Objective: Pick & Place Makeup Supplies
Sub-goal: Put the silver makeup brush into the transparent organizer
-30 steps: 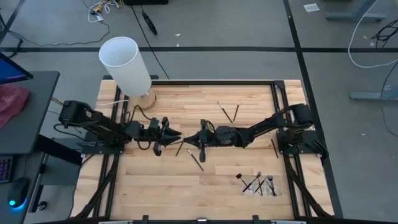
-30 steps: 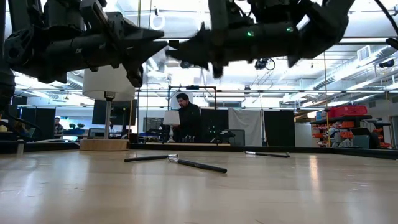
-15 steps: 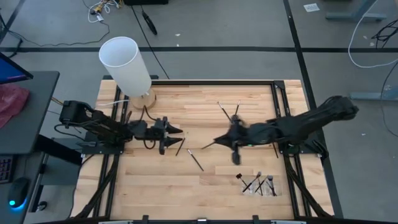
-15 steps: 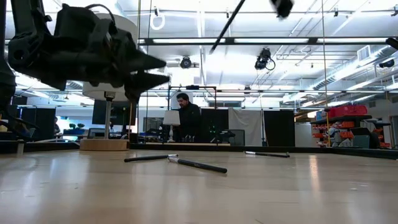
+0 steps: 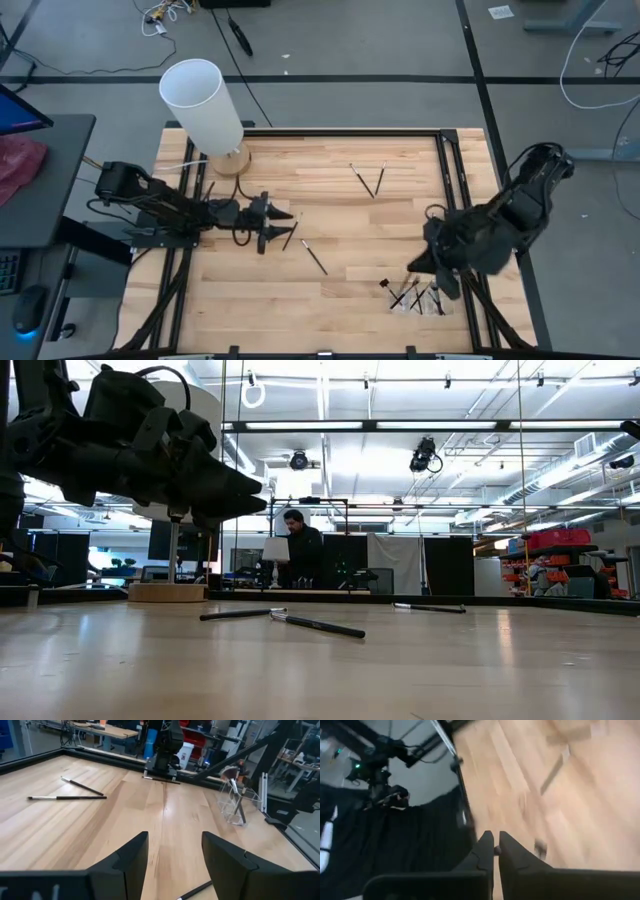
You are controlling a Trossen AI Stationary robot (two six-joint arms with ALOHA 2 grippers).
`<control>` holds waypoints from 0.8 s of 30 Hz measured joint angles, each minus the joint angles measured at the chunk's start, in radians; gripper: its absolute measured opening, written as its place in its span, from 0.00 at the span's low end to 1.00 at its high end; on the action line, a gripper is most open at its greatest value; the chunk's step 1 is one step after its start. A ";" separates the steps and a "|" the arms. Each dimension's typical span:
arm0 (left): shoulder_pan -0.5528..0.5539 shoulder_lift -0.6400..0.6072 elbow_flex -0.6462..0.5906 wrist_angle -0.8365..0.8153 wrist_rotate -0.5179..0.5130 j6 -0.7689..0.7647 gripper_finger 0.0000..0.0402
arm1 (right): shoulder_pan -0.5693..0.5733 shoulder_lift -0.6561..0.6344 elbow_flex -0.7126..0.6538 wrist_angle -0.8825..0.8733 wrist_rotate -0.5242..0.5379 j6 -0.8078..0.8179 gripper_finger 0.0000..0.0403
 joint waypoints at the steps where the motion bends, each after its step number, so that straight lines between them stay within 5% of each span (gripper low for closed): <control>1: -0.001 0.000 0.000 0.000 0.000 0.000 0.47 | 0.026 0.002 0.000 -0.026 0.000 0.083 0.01; 8: -0.005 0.000 0.000 0.000 0.000 0.002 0.47 | 0.176 0.057 0.001 -0.212 0.000 0.536 0.01; 24: -0.005 0.000 0.000 0.000 -0.006 0.015 0.47 | 0.366 0.239 -0.103 -0.261 0.236 0.950 0.01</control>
